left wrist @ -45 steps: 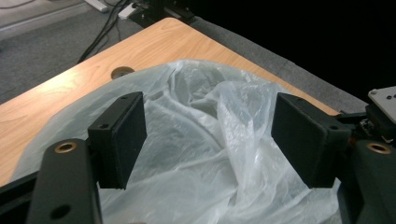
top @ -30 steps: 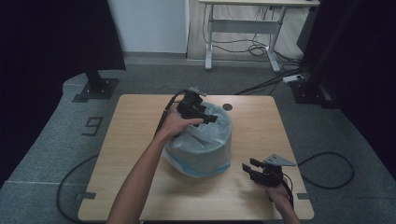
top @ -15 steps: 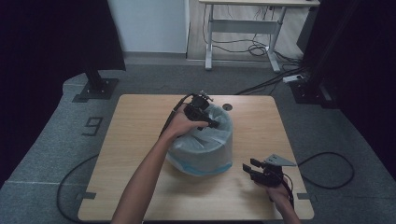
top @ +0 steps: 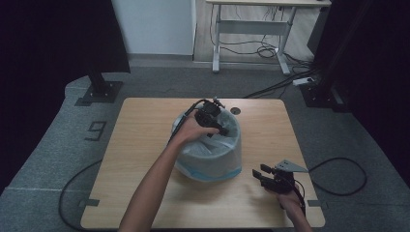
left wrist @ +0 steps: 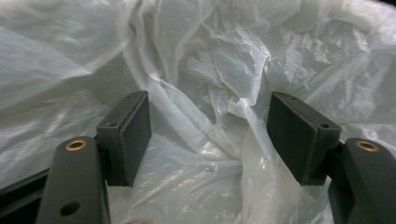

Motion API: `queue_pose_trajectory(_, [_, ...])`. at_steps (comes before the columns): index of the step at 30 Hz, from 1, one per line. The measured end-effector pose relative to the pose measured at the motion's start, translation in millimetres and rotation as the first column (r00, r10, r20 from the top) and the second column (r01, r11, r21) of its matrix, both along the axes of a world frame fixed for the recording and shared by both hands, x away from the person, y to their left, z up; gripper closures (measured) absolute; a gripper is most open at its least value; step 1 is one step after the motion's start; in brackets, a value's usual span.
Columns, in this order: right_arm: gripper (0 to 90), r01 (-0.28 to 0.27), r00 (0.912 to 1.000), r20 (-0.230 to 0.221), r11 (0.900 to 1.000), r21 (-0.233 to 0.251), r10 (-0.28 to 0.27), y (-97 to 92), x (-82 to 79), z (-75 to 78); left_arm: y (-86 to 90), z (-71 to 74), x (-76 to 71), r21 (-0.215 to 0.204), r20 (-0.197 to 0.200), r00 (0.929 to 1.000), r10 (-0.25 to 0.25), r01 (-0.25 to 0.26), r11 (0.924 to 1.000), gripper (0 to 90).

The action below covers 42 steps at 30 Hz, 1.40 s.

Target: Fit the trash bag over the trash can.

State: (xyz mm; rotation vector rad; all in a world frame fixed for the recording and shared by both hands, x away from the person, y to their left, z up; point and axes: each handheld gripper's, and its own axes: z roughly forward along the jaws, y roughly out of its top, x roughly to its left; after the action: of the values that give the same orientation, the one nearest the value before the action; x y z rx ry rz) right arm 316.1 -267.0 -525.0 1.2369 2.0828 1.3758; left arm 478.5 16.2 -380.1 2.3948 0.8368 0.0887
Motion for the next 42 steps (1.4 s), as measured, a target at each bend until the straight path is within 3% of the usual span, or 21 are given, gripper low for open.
queue_pose_trajectory(8, [49.7,-0.005,1.0000,-0.001,1.0000,-0.005,0.005,2.4,0.1,-0.7,29.6,33.7,-13.2,-0.086,0.074,0.9967,0.033,-0.027,0.9959,30.6])
queue_pose_trajectory(15, [49.6,-0.014,0.9999,-0.007,0.9998,-0.015,0.014,6.6,0.0,-2.7,54.5,41.4,-27.5,-0.080,0.090,0.9944,0.056,-0.049,0.9956,30.6])
queue_pose_trajectory(20, [49.2,-0.017,0.9998,-0.008,0.9997,-0.020,0.017,8.5,0.0,-3.1,65.8,33.8,-32.3,-0.051,0.076,0.9957,0.053,-0.050,0.9975,30.5])
queue_pose_trajectory(27, [49.0,-0.019,0.9997,-0.014,0.9995,-0.026,0.019,10.1,0.1,-4.6,61.9,20.1,-29.5,0.030,0.034,0.9987,0.038,-0.039,0.9988,30.1])
queue_pose_trajectory(36, [49.1,-0.014,0.9998,-0.016,0.9995,-0.029,0.014,7.9,0.2,-5.2,49.8,14.9,-25.0,0.147,0.009,0.9989,0.047,-0.048,0.9879,29.9])
queue_pose_trajectory(42, [49.1,-0.009,0.9999,-0.015,0.9995,-0.029,0.008,5.7,-0.4,-4.9,51.2,17.4,-27.7,0.114,0.029,0.9987,0.042,-0.045,0.9925,29.5])
